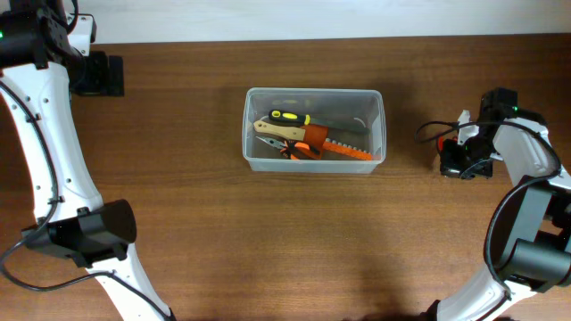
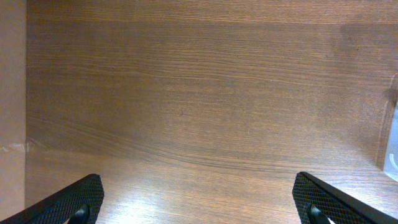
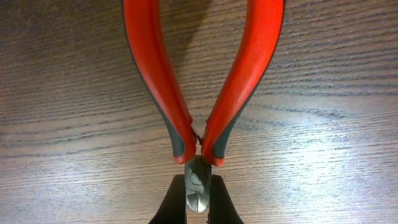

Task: Pack container
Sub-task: 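Lift the red pliers with the right gripper and lower into container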

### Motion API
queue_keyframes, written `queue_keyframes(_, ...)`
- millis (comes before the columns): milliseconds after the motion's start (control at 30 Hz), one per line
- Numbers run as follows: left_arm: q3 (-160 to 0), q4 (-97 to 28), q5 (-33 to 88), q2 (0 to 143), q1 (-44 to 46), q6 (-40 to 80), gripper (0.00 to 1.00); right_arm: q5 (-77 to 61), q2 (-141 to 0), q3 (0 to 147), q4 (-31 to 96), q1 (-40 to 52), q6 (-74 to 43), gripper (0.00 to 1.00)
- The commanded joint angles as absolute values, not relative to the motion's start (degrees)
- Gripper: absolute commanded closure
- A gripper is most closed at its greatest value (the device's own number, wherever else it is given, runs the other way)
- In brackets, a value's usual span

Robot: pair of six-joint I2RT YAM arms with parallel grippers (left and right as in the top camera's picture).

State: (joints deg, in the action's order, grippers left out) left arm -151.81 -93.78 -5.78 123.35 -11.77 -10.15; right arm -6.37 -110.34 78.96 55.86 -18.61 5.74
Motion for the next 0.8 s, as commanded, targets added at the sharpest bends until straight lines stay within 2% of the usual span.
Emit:
queue_keyframes(0,-151.9,-93.7,-5.1,123.1,-12.1,-9.5,0.01,-7.1,-108.2,80.2,56.0,-18.7,5.1,0.96)
queue_keyframes(267,-151.9,-93.7,-5.1,123.1,-12.1,-9.5,0.01,-7.1,-104.3,86.5,59.4,-16.6,5.1,0.96)
queue_keyframes(533,-151.9,-93.7,-5.2,123.1,-12.1,-9.5,0.01,-7.1,-101.6,98.2,65.1,-7.3,5.1,0.96)
queue_keyframes(767,-151.9,-93.7,-5.2,123.1,-12.1,-9.5,0.01,-6.9,-101.5,104.2,66.2,4.4,5.1,0.96)
